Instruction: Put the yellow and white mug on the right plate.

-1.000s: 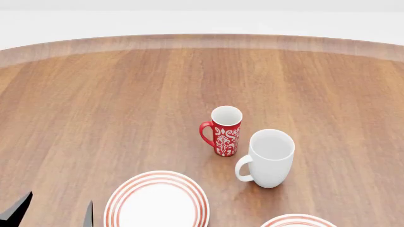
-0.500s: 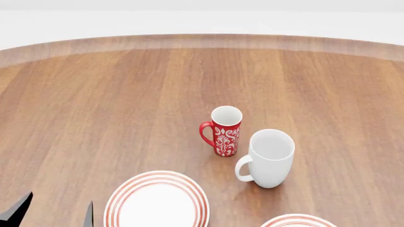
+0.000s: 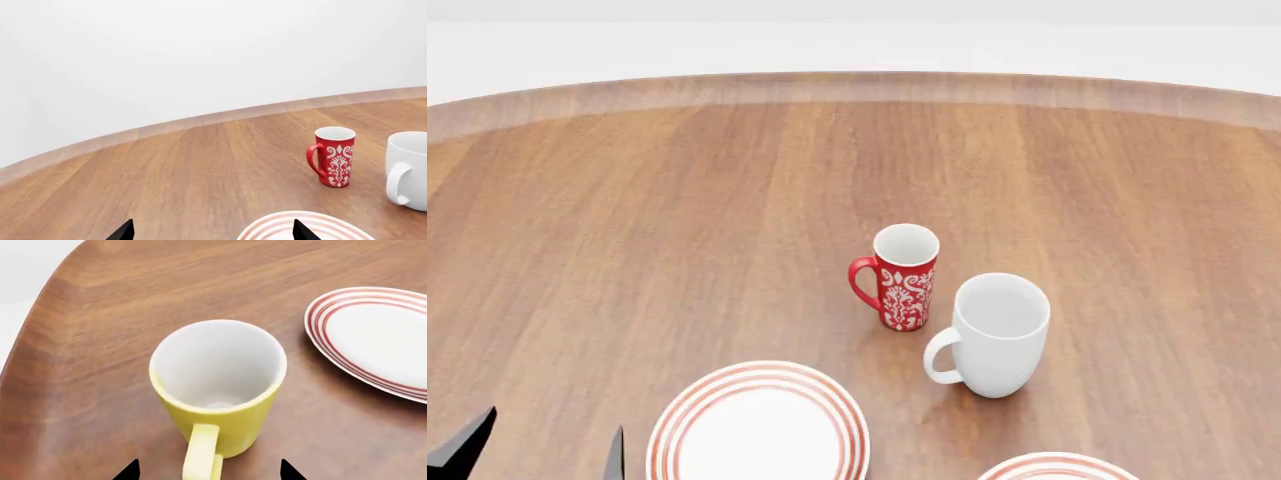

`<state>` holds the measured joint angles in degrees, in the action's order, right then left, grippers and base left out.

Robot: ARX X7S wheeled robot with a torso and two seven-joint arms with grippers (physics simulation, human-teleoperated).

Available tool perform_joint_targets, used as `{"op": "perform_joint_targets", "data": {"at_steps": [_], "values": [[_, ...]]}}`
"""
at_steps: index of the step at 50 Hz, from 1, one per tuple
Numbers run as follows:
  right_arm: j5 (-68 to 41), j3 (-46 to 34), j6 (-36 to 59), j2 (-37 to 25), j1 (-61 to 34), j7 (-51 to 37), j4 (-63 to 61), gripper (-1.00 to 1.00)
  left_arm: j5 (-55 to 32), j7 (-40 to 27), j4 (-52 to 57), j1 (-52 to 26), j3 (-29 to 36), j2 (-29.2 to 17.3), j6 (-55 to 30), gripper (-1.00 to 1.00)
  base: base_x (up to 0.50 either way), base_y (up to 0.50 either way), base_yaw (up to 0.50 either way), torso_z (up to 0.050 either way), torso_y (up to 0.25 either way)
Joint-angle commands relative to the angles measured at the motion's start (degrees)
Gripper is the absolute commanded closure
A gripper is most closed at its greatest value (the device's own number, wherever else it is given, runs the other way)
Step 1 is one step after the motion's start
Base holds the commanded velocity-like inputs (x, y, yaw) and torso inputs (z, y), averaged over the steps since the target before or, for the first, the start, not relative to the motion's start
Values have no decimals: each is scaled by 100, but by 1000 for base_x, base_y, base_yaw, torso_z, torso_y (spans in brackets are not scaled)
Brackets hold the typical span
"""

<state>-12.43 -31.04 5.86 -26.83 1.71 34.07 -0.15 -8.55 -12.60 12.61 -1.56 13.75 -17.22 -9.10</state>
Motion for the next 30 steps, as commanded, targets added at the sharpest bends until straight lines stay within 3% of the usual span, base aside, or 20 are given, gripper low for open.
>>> {"op": "perform_joint_targets", "data": {"at_steps": [1, 30], "values": [[39, -96, -42, 89, -68, 33, 176, -100, -18, -22, 12, 9, 16, -19, 6, -100, 0, 0, 0, 0, 0], [153, -261, -217, 344, -324, 65, 903, -100, -70, -60, -12, -24, 58, -53, 19, -100, 0, 0, 0, 0, 0]]}}
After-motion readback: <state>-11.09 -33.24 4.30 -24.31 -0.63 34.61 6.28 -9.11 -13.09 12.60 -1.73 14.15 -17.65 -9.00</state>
